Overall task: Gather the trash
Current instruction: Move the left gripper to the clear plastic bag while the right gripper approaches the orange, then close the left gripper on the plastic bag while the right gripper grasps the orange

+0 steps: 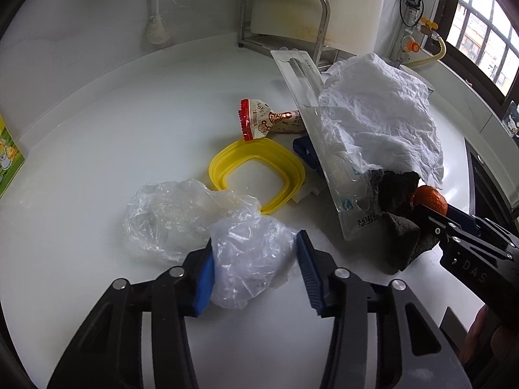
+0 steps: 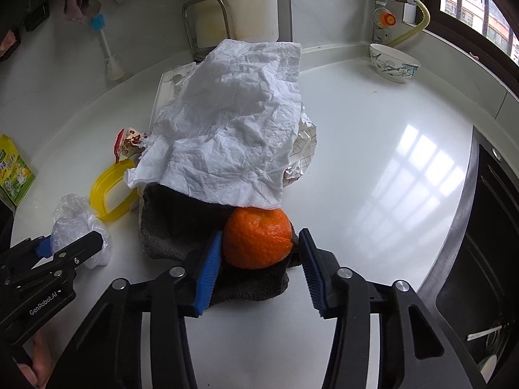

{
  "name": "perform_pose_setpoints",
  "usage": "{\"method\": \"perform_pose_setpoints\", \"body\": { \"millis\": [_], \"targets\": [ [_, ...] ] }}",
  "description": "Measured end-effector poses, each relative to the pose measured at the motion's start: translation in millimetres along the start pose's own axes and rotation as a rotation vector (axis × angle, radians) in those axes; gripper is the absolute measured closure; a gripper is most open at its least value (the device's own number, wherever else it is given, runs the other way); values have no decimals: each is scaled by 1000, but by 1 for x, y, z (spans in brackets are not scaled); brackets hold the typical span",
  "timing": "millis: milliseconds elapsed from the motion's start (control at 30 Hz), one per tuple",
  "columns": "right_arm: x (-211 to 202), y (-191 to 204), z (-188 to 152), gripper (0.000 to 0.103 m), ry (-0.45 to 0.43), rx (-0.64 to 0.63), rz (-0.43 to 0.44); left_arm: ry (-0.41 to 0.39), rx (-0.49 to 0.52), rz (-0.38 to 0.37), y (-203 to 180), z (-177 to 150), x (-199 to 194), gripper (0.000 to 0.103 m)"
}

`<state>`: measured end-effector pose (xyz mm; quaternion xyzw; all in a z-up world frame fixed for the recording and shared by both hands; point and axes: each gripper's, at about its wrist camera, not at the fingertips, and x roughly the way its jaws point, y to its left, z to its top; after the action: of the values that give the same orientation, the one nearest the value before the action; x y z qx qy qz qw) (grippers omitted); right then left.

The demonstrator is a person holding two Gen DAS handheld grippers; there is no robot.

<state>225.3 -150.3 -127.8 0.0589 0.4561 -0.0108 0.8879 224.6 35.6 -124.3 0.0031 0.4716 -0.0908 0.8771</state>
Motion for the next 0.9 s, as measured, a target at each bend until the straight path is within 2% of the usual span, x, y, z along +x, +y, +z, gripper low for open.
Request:
{"method": "perform_pose_setpoints", "body": {
  "millis": [200, 533, 900],
  "targets": [
    [-11, 1, -1, 67, -14, 3, 7, -14, 37, -11, -2, -3, -10, 67],
    [-36, -7, -13, 67, -26, 30, 9, -49, 75, -30, -6, -10, -41, 68],
    [-90, -21, -54, 67, -31, 58, 20, -76, 138, -54, -33, -41, -91, 68]
  ]
}}
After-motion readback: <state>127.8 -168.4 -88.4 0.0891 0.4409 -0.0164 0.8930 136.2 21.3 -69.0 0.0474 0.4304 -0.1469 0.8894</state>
